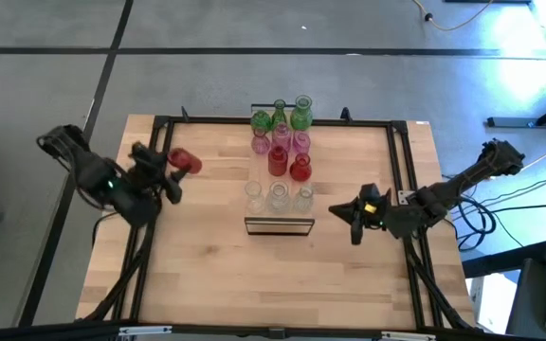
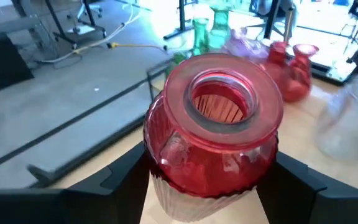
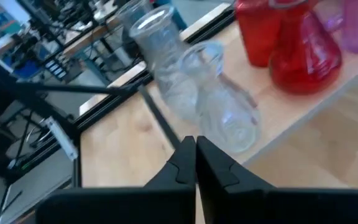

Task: Sort vases onto shelf
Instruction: Put the red vase on the shelf aligned with the other red vases

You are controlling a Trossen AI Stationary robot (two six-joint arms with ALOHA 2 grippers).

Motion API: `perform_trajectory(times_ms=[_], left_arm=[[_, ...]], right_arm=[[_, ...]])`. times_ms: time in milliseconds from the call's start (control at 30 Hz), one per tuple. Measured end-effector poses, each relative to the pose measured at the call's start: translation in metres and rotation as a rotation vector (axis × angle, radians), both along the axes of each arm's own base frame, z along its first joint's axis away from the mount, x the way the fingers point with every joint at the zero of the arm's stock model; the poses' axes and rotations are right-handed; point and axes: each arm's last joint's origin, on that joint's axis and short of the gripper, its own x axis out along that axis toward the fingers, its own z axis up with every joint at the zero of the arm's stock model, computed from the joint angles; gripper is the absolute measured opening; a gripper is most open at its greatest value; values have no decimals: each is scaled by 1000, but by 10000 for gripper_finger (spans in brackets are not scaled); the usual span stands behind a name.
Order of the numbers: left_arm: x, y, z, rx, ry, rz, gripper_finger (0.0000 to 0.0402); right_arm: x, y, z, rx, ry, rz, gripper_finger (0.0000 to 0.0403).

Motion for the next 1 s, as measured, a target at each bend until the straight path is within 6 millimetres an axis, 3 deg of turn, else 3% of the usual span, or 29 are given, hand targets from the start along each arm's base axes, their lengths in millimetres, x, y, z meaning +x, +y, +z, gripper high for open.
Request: perform_trajectory(times_ms=[133,333,467,600,700,833,1000], left_arm=[[-5,16,13,-30,-11,-47,238],[12,22,27,-43,-7,-199,238],[27,32,9,-78,69,-207,238],[45,45,-8,-130,24,-248,238],[55,53,-10,-86,-43,-255,238],[63,67,-12,-61,-11,-215,238],[87,77,-19,-77,22,-317,238]], right_arm=[[2,-5,0,-6,-10,-52,1],[2,-10,4,-27,-46,-133,1],[1,-11,4,-37,-55,-160,1],[0,-11,5,-27,-59,-146,1],[0,-11,7,-11,-67,-126,1],[-5,-13,12,13,-82,-100,1],[-15,-18,17,-1,-79,-81,1]])
